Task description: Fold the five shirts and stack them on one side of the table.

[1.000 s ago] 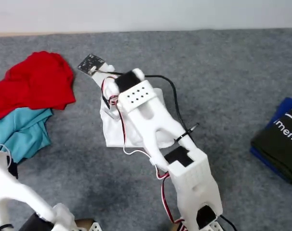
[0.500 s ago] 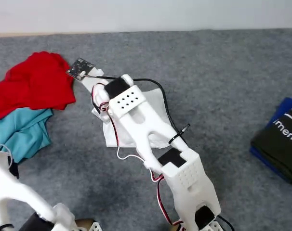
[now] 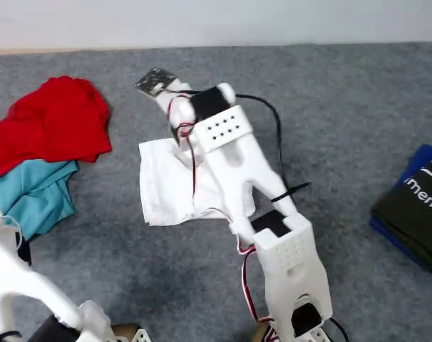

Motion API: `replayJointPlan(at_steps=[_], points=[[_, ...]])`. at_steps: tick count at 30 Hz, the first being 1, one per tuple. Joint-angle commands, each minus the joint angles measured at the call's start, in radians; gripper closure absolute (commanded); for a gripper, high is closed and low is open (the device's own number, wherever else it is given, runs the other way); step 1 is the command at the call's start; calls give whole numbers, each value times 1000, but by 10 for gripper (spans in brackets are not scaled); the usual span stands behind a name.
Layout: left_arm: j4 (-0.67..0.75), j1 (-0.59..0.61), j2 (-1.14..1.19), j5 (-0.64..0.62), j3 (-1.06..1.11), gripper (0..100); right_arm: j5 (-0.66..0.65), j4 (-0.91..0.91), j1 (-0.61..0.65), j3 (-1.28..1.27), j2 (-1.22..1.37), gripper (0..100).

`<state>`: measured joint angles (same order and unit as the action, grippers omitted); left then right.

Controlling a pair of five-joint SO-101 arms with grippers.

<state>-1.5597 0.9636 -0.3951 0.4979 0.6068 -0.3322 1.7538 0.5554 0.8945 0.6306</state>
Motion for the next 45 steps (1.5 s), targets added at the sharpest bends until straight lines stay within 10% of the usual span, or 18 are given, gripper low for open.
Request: replayJointPlan(at_steps=[1,20,45], points=[[12,-34,-34,6,-5,994,-21,45,-56,-51,-59,989],[20,-44,-34,8,-31,994,17,-73,-97,-655,-120,989],[20,-46,-34,11,-82,994,14,-412,-234,0,185,987]])
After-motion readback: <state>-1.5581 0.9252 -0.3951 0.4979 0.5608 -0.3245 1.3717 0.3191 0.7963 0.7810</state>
